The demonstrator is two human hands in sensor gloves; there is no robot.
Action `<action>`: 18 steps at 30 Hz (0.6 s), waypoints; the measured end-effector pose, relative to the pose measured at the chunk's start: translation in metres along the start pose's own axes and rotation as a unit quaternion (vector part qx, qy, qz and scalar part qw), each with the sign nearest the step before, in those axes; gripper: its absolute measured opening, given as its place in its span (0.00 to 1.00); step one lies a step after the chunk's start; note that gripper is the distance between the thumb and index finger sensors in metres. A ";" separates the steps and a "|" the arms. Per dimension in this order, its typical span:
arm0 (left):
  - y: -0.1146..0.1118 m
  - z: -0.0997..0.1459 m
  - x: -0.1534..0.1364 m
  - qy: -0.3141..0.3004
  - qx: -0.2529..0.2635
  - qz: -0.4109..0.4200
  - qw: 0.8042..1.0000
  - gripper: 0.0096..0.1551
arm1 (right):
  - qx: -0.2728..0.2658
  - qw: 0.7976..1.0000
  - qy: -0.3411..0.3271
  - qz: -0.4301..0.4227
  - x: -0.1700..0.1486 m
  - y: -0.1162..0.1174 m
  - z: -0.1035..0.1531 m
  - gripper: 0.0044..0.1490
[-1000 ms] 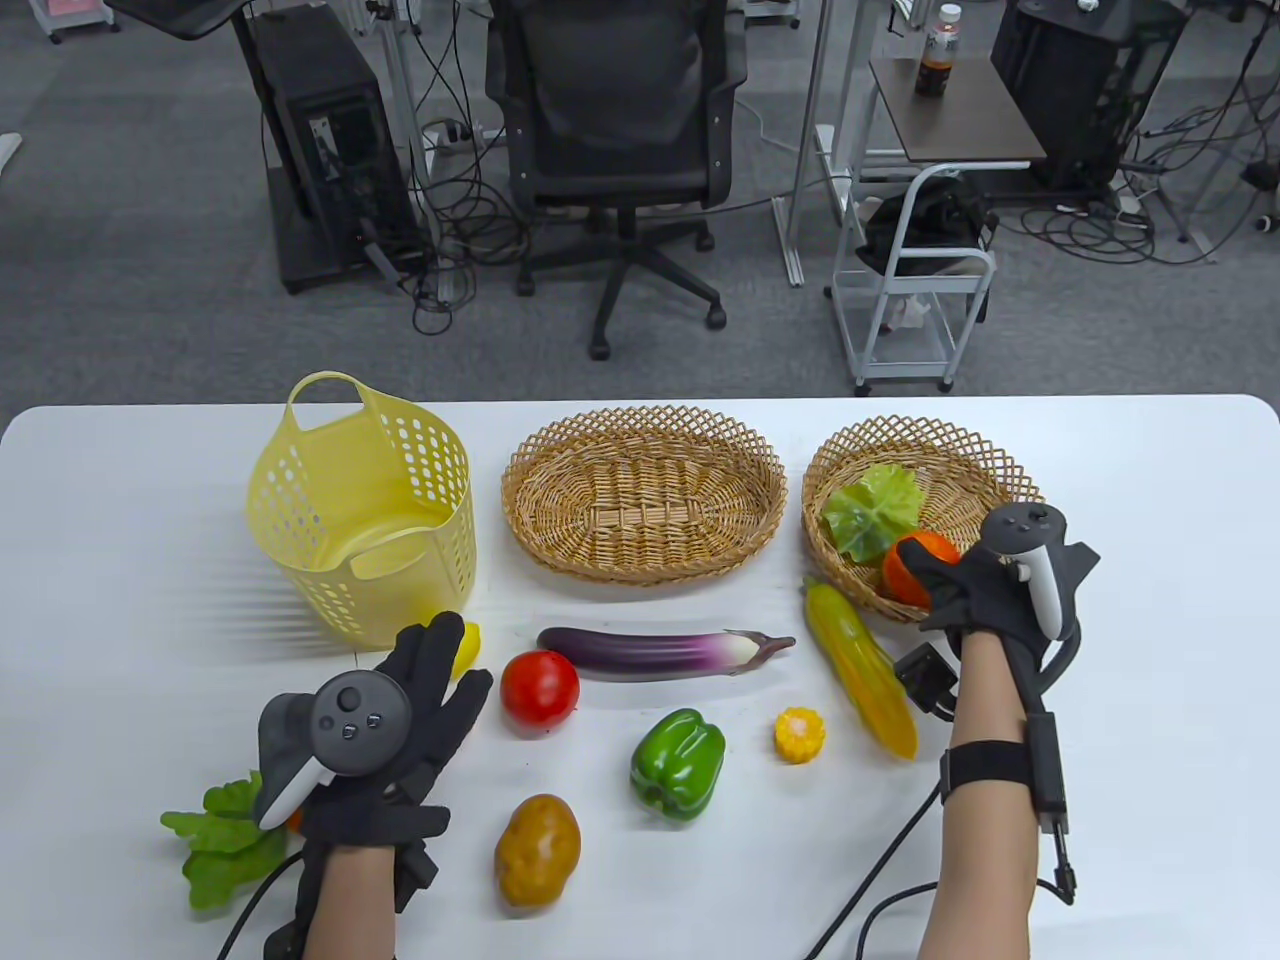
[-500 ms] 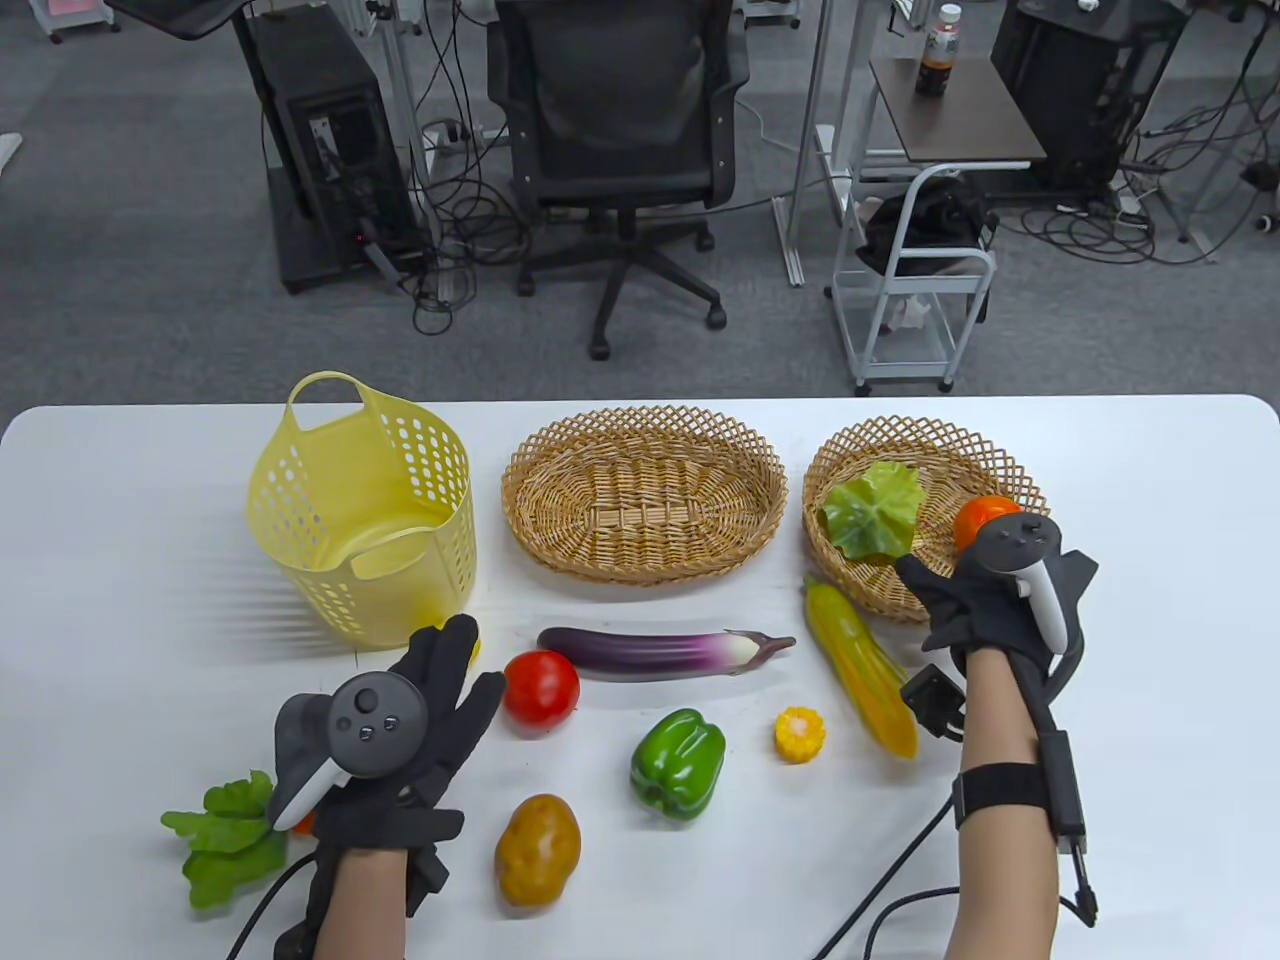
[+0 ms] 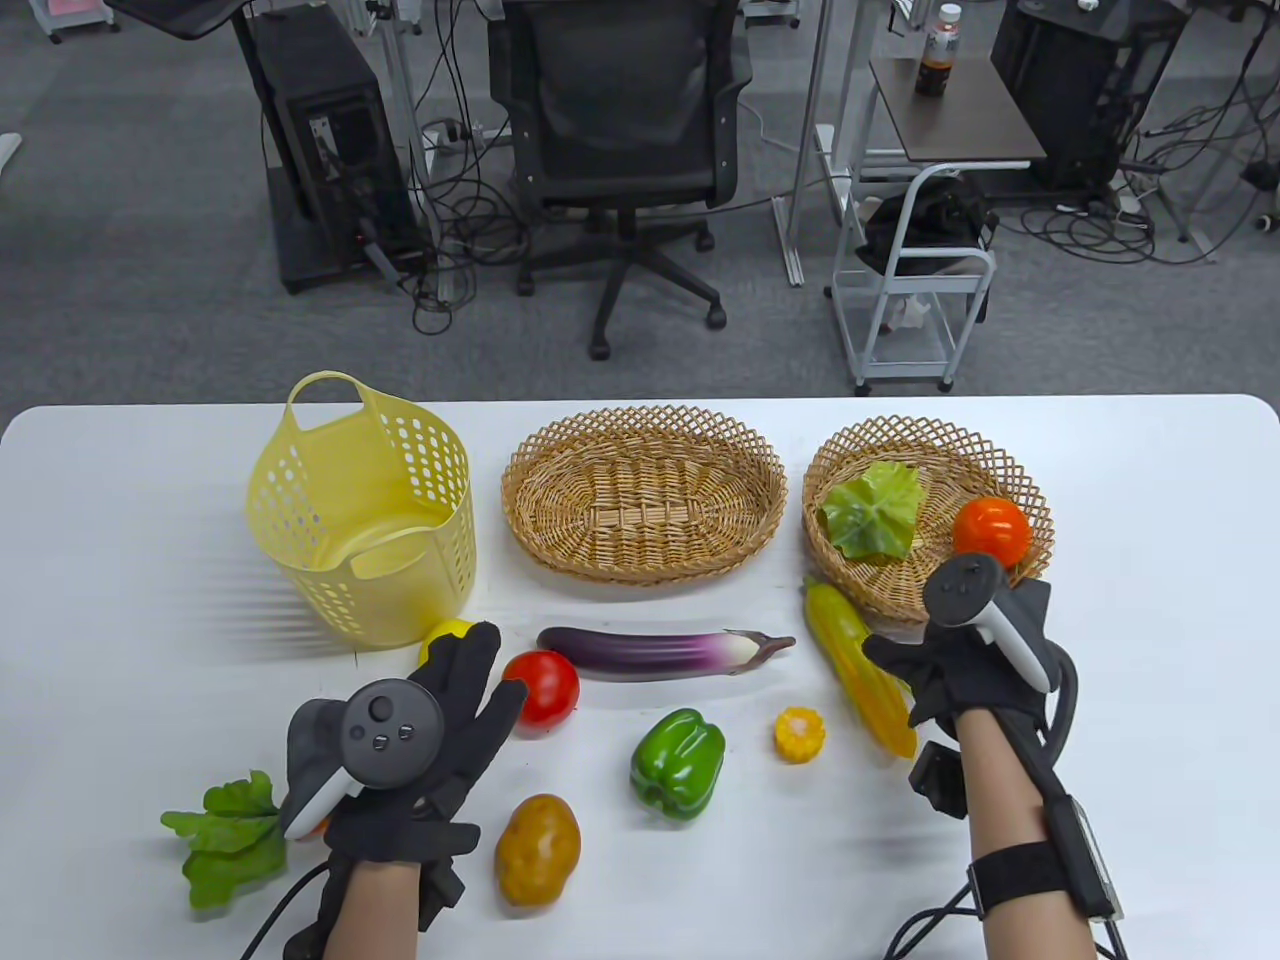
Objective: Place 10 objects into 3 containers
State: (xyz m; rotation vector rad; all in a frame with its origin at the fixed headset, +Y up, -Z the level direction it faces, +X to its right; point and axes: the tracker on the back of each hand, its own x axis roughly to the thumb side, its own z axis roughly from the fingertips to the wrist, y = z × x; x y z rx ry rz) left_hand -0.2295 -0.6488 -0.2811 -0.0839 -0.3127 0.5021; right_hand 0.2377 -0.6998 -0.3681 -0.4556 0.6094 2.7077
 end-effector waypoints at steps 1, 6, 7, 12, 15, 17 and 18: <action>0.001 0.001 0.000 -0.001 0.002 0.001 1.000 0.44 | 0.015 1.000 0.005 0.010 0.001 0.005 -0.001 0.61; -0.003 -0.002 0.003 -0.003 -0.011 0.001 1.000 0.44 | 0.045 0.999 0.010 0.014 -0.002 0.029 -0.007 0.62; -0.005 -0.003 0.003 -0.002 -0.015 0.000 1.000 0.44 | 0.049 0.999 0.010 0.014 -0.003 0.032 -0.008 0.62; -0.006 -0.004 0.004 -0.001 -0.017 -0.001 1.000 0.44 | 0.047 0.999 0.008 -0.001 -0.009 0.047 -0.014 0.63; -0.009 -0.006 0.005 0.002 -0.023 -0.005 1.000 0.44 | 0.032 0.999 0.008 0.001 -0.012 0.052 -0.016 0.64; -0.010 -0.007 0.006 0.005 -0.028 -0.009 1.000 0.44 | 0.029 1.000 0.007 0.004 -0.013 0.054 -0.017 0.64; -0.011 -0.007 0.006 0.005 -0.028 -0.010 1.000 0.44 | 0.029 1.000 0.007 0.007 -0.013 0.054 -0.018 0.63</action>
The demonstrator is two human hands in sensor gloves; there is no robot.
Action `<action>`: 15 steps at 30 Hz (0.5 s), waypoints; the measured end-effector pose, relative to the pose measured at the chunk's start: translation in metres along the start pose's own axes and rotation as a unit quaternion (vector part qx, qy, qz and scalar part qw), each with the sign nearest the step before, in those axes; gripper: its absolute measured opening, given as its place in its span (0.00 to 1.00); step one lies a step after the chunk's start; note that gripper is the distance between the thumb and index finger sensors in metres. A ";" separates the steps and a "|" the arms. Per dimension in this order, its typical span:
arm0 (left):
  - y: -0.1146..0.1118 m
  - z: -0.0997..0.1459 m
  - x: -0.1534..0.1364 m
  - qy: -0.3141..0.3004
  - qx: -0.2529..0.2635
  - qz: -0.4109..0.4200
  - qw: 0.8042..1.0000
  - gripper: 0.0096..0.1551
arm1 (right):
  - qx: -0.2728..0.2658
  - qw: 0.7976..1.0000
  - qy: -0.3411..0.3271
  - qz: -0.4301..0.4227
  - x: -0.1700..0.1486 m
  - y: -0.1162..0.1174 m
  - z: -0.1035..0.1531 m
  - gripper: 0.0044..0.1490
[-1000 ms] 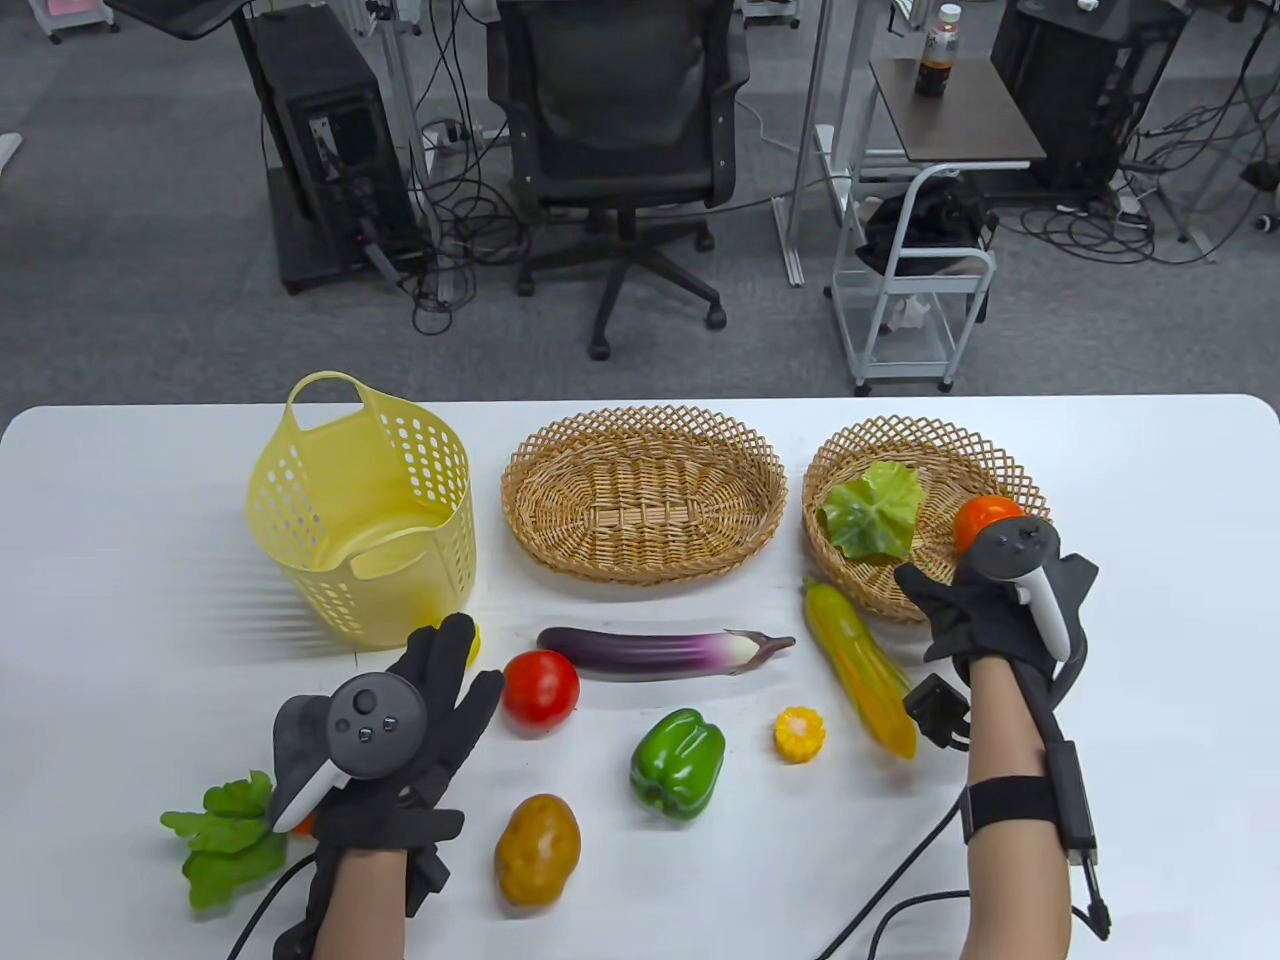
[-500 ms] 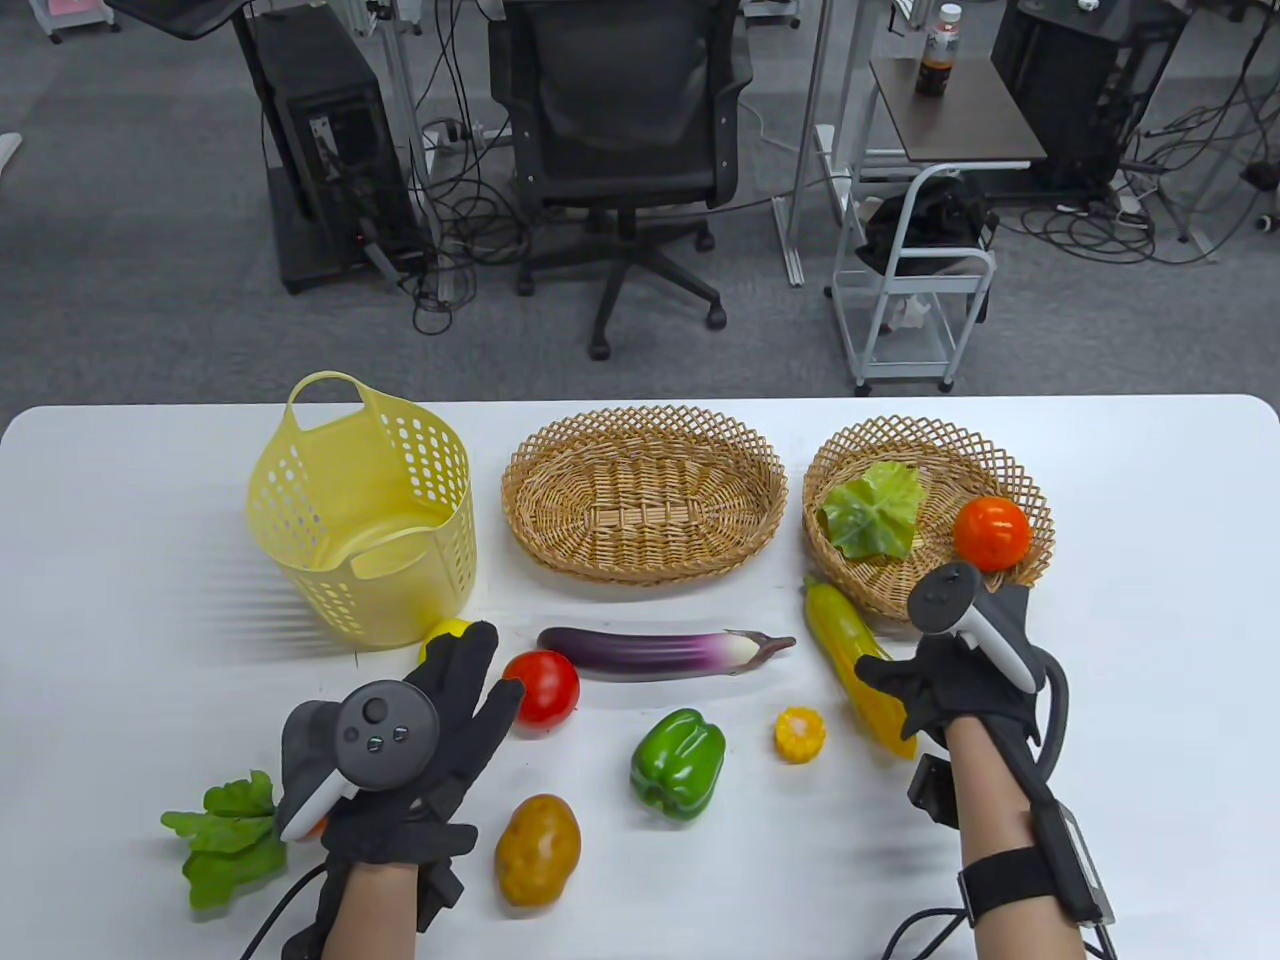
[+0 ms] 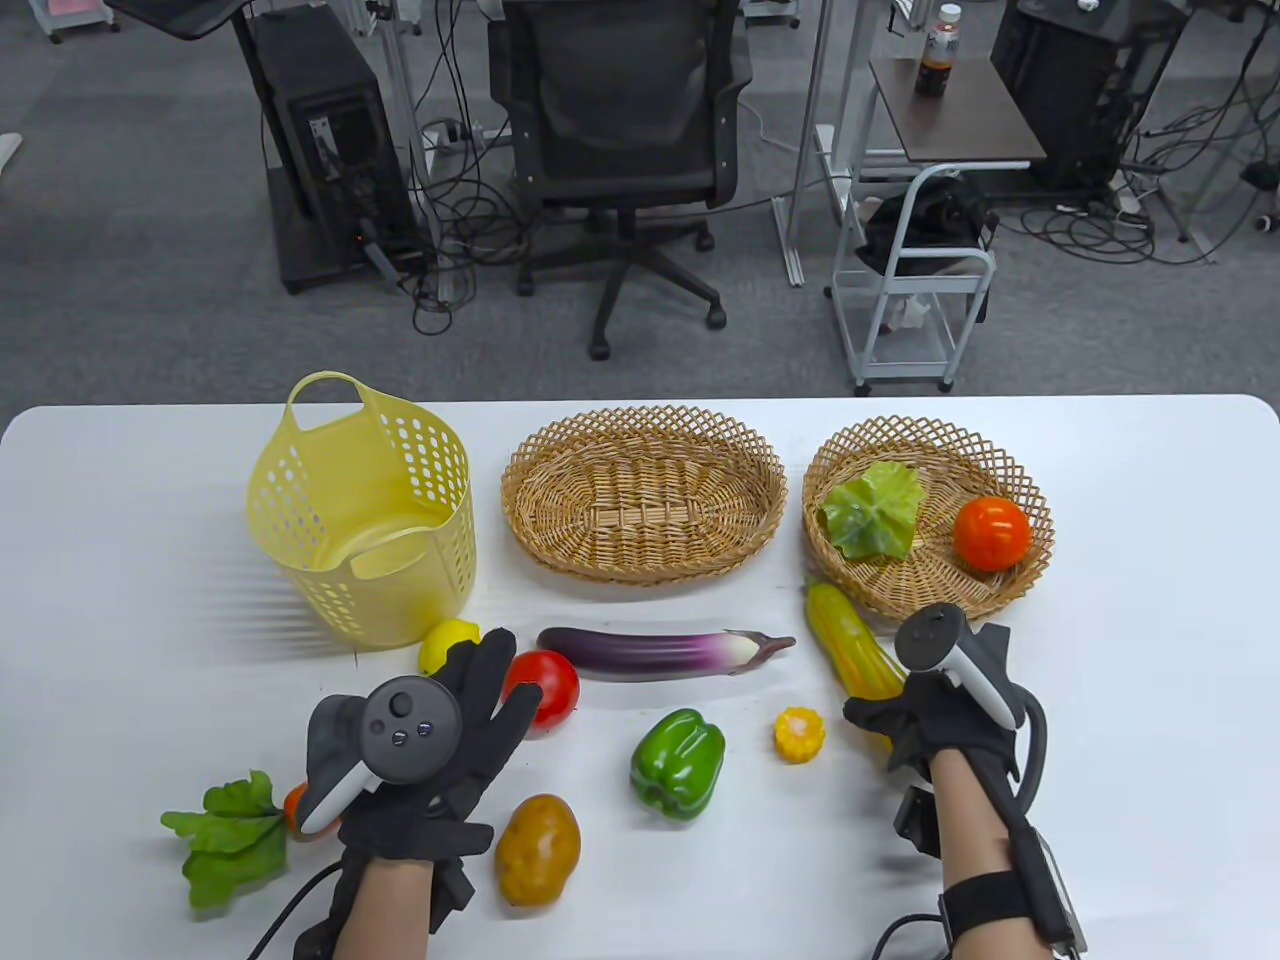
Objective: Place 10 objects into 3 containers
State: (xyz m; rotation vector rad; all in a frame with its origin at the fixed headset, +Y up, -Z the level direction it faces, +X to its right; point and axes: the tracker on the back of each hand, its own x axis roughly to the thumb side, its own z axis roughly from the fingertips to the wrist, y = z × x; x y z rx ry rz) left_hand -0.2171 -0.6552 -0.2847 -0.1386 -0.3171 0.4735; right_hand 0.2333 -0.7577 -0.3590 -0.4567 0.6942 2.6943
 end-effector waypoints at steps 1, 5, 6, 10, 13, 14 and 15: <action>0.000 0.000 0.000 0.001 -0.001 -0.001 1.000 0.44 | -0.006 1.000 0.001 0.005 0.000 0.001 -0.001 0.63; -0.002 -0.002 0.000 0.004 -0.004 -0.002 1.000 0.44 | -0.017 1.000 0.001 0.022 0.000 0.003 -0.002 0.59; -0.003 -0.003 0.000 0.006 -0.005 -0.004 1.000 0.44 | -0.015 1.000 0.001 0.023 0.000 0.004 -0.002 0.59; -0.009 -0.007 0.003 0.007 -0.020 -0.013 1.000 0.44 | -0.017 0.999 -0.002 0.027 0.001 0.005 -0.001 0.56; -0.011 -0.008 0.003 0.010 -0.022 -0.017 1.000 0.44 | -0.024 0.999 -0.009 0.029 0.001 0.007 0.000 0.53; -0.011 -0.008 0.004 0.010 -0.022 -0.017 1.000 0.44 | -0.026 0.999 -0.011 0.029 0.001 0.007 0.000 0.51; -0.011 -0.008 0.004 0.011 -0.023 -0.018 1.000 0.44 | -0.028 0.999 -0.014 0.028 0.000 0.008 0.000 0.51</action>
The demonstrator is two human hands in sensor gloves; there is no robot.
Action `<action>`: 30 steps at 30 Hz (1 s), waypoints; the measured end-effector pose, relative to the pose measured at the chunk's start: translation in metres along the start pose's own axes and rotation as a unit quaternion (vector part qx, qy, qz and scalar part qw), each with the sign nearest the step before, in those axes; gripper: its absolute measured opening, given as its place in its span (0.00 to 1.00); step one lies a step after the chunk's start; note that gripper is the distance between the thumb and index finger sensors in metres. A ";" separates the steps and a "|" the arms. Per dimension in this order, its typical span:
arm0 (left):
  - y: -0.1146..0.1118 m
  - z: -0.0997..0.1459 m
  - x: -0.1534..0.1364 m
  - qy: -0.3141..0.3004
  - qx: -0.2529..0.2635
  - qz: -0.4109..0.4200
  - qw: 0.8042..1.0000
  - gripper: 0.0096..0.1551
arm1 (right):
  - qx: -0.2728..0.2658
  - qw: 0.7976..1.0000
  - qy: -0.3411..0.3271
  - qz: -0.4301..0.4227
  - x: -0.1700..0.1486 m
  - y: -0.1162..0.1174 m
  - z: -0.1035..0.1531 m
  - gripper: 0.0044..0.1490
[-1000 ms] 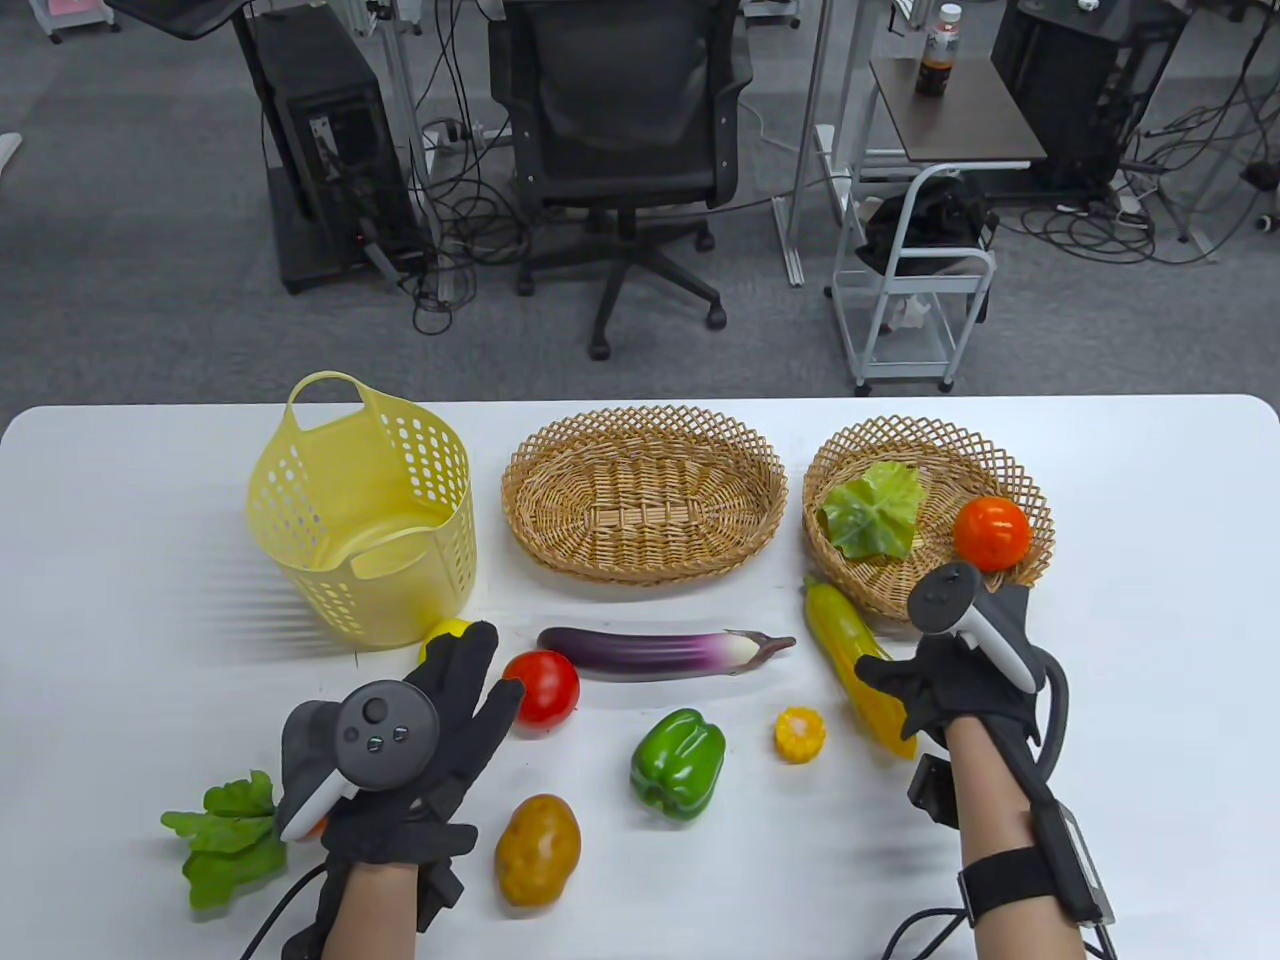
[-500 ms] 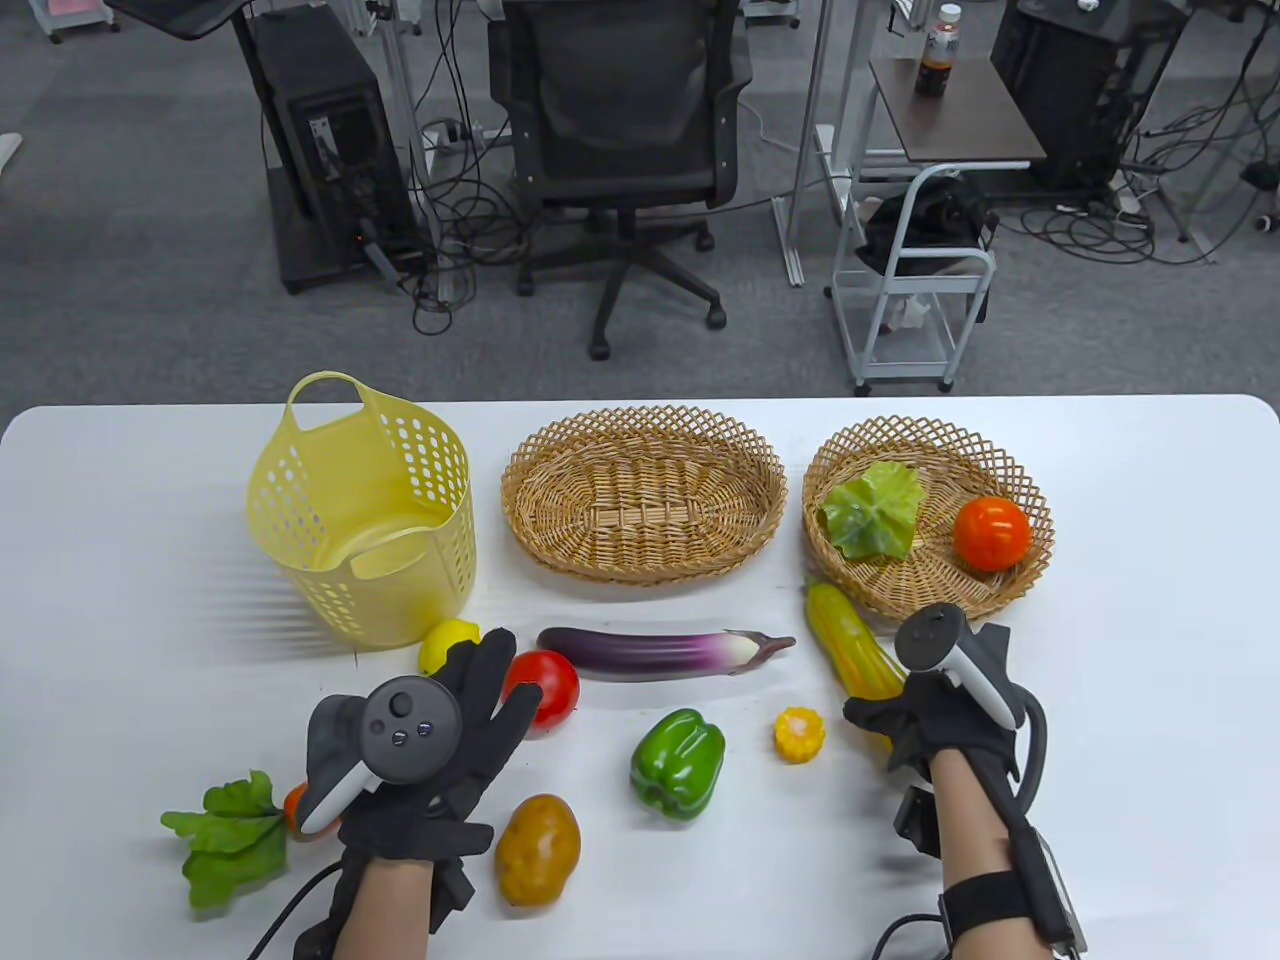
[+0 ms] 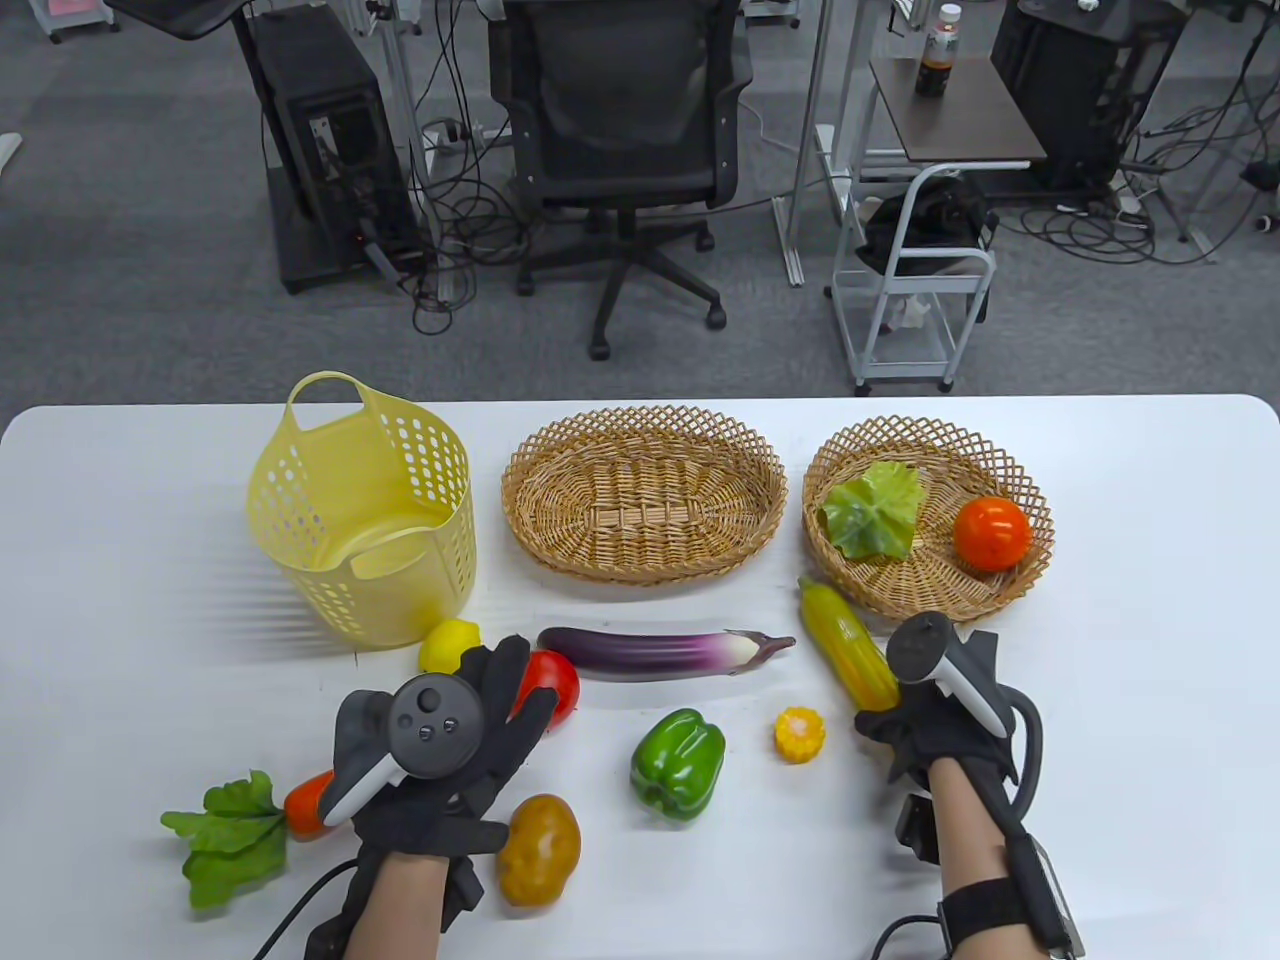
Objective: Place 10 objects into 3 containers
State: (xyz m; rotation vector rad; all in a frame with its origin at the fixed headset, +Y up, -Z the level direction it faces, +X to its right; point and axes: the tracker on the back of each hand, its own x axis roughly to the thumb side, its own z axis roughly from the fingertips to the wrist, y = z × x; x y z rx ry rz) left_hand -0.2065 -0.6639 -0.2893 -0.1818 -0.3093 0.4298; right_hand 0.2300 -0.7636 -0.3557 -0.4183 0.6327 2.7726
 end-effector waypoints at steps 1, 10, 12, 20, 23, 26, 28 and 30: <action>0.000 0.000 0.000 0.000 -0.001 0.000 1.000 0.44 | -0.002 1.000 -0.003 -0.002 -0.001 0.000 0.000 0.50; 0.001 0.000 0.000 0.003 -0.001 0.001 1.000 0.44 | 0.006 0.999 -0.030 -0.029 -0.007 -0.001 0.002 0.51; 0.000 0.000 0.000 0.004 -0.003 0.001 1.000 0.44 | 0.002 0.999 -0.042 -0.033 -0.009 -0.002 0.005 0.51; 0.001 -0.001 -0.001 0.005 -0.003 0.000 1.000 0.44 | -0.043 0.991 -0.091 -0.087 -0.012 -0.031 0.024 0.50; -0.001 -0.005 -0.004 0.011 -0.004 -0.004 1.000 0.44 | -0.096 0.983 -0.088 -0.131 -0.014 -0.052 0.023 0.51; -0.004 -0.008 -0.009 0.021 -0.017 0.001 1.000 0.44 | -0.135 0.973 -0.065 -0.174 -0.015 -0.069 0.018 0.51; -0.004 -0.008 -0.010 0.023 -0.015 0.001 1.000 0.43 | -0.159 0.966 -0.037 -0.201 -0.013 -0.078 0.011 0.52; -0.002 -0.007 -0.012 0.023 -0.010 0.000 1.000 0.43 | -0.174 0.961 0.005 -0.216 -0.010 -0.086 0.003 0.52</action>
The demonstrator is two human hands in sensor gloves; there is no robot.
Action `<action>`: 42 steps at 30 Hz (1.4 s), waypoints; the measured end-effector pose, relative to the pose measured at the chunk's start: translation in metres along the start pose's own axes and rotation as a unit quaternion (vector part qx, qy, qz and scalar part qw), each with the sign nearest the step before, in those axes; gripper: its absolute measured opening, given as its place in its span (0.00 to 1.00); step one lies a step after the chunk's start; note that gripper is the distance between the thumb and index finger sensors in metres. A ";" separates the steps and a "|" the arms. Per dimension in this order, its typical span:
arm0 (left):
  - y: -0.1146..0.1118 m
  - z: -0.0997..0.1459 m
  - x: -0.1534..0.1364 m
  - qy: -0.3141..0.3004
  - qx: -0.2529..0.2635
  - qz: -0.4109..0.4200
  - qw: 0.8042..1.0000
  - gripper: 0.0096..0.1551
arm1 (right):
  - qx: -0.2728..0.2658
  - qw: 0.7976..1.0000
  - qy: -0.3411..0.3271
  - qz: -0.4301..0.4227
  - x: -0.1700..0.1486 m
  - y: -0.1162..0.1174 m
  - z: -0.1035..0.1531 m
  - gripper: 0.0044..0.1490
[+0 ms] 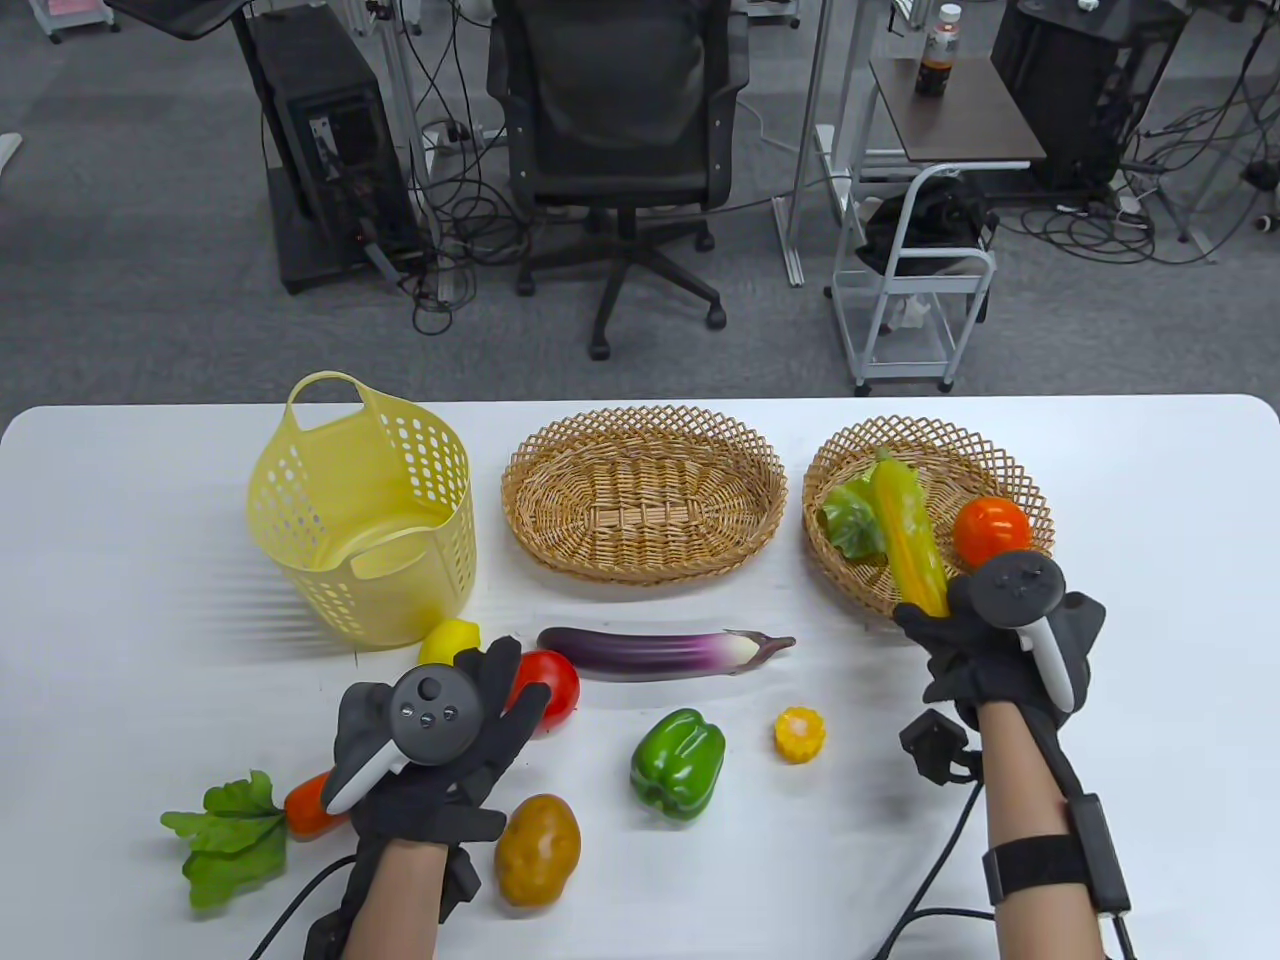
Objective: Place 10 objects into 3 containers
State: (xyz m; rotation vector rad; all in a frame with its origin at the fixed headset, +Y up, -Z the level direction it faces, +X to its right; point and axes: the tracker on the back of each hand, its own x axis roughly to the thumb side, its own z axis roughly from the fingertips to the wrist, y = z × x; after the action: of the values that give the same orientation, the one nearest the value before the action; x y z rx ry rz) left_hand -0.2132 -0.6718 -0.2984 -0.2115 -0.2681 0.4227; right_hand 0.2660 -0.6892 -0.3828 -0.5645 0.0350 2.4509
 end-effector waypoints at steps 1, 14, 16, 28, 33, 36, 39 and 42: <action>0.001 0.001 -0.001 0.000 0.003 0.003 1.000 0.43 | -0.007 1.000 0.017 -0.001 0.003 0.000 -0.005 0.52; 0.005 0.005 -0.002 0.005 0.019 -0.003 1.000 0.43 | -0.040 0.991 0.120 0.042 0.008 0.011 -0.039 0.49; 0.004 0.004 -0.002 0.006 0.015 -0.004 1.000 0.43 | -0.042 0.991 0.120 0.039 0.008 0.012 -0.039 0.50; 0.007 0.008 0.001 -0.005 0.021 0.000 1.000 0.43 | 0.029 0.996 0.029 0.083 0.010 0.001 -0.003 0.58; 0.012 0.012 -0.001 -0.013 0.028 0.012 0.999 0.43 | 0.087 0.980 -0.042 0.172 0.024 0.012 0.030 0.60; 0.014 0.014 -0.006 -0.016 0.033 0.033 0.999 0.43 | 0.151 0.956 -0.069 0.240 0.036 0.022 0.049 0.64; 0.016 0.016 -0.008 -0.018 0.037 0.037 0.998 0.43 | 0.204 0.943 -0.084 0.248 0.042 0.037 0.060 0.66; 0.017 0.016 -0.010 -0.021 0.036 0.043 0.998 0.43 | 0.272 0.929 -0.088 0.235 0.041 0.054 0.066 0.68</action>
State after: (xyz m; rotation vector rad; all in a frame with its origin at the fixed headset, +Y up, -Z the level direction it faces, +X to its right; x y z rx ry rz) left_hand -0.2336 -0.6583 -0.2896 -0.1436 -0.2851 0.5224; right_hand 0.1798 -0.6998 -0.3455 -0.0864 0.8376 2.7598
